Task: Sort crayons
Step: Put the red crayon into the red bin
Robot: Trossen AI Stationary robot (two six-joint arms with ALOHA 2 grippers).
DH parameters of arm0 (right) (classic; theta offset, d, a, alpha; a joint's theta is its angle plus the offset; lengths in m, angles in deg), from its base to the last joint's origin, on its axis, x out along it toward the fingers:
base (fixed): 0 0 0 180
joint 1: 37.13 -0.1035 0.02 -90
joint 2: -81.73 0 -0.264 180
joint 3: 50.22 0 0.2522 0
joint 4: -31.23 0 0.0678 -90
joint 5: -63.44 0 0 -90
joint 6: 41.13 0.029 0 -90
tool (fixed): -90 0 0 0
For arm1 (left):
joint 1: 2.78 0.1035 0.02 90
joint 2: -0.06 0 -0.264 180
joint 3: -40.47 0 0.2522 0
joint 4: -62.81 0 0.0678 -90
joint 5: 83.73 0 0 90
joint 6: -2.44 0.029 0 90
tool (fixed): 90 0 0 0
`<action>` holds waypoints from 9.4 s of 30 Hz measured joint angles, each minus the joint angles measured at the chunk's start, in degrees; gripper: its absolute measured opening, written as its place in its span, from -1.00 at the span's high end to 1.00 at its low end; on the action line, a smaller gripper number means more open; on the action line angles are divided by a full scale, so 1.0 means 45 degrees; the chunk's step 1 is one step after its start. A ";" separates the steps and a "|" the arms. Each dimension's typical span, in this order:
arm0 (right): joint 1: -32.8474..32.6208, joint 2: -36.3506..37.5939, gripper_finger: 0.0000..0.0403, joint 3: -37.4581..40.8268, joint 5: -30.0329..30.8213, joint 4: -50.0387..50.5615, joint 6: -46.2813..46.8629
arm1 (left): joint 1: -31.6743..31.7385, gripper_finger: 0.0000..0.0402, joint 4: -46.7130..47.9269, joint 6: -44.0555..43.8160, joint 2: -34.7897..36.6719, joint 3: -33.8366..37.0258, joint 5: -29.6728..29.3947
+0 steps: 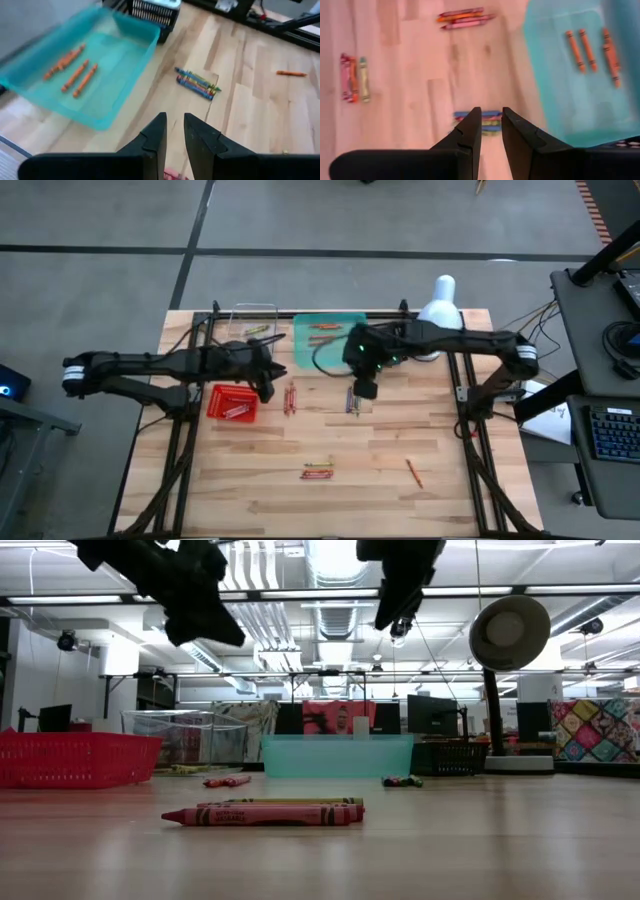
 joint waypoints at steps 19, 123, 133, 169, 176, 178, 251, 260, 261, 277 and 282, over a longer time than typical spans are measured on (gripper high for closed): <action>-0.1319 0.0558 0.67 0.2126 0.0034 -0.0699 0.1334 | -0.0887 0.79 -0.0274 -0.5067 -0.4202 -0.0005 -0.0404; -0.1313 0.0510 0.67 0.2129 0.0024 -0.1758 0.1324 | -0.1443 0.63 -0.0026 -0.5964 -0.7448 -0.0949 -0.2051; -0.1314 0.0510 0.67 0.2129 0.0029 -0.1763 0.1324 | -0.1443 0.63 -0.0021 -0.6022 -0.7448 -0.0840 -0.2051; -0.1309 0.0510 0.67 0.2131 0.0029 -0.1967 0.1320 | -0.1608 1.00 -0.0118 -0.5681 -0.7448 -0.0840 -0.2174; -0.1314 0.0510 0.67 0.2129 0.0024 -0.1967 0.1320 | -0.1608 1.00 -0.0113 -0.5734 -0.7448 -0.0835 -0.2464; -0.1314 0.0510 0.67 0.2129 0.0029 -0.1967 0.1320 | -0.1623 1.00 -0.0113 -0.5767 -0.7448 -0.0838 -0.2466; -0.1314 0.0510 0.67 0.2134 0.0019 -0.2322 0.1334 | -0.1943 1.00 -0.1521 -0.5338 -0.8779 -0.1030 -0.1857; -0.1314 0.0510 0.67 0.2134 0.0024 -0.2331 0.1259 | -0.1943 1.00 -0.0978 -0.5207 -0.8192 -0.1030 -0.1689; -0.1314 0.0510 0.67 0.2134 0.0024 -0.2331 0.1256 | -0.1943 1.00 -0.0755 -0.5240 -0.8003 -0.1030 -0.1639; -0.1314 0.0510 0.67 0.2134 0.0024 -0.2625 0.1179 | -0.1943 0.98 0.2749 -0.6659 -0.6816 -0.1035 -0.1416; -0.1314 0.0510 0.67 0.2134 0.0023 -0.2632 0.1218 | -0.1938 0.86 0.3380 -0.6871 -0.6826 -0.1035 -0.1593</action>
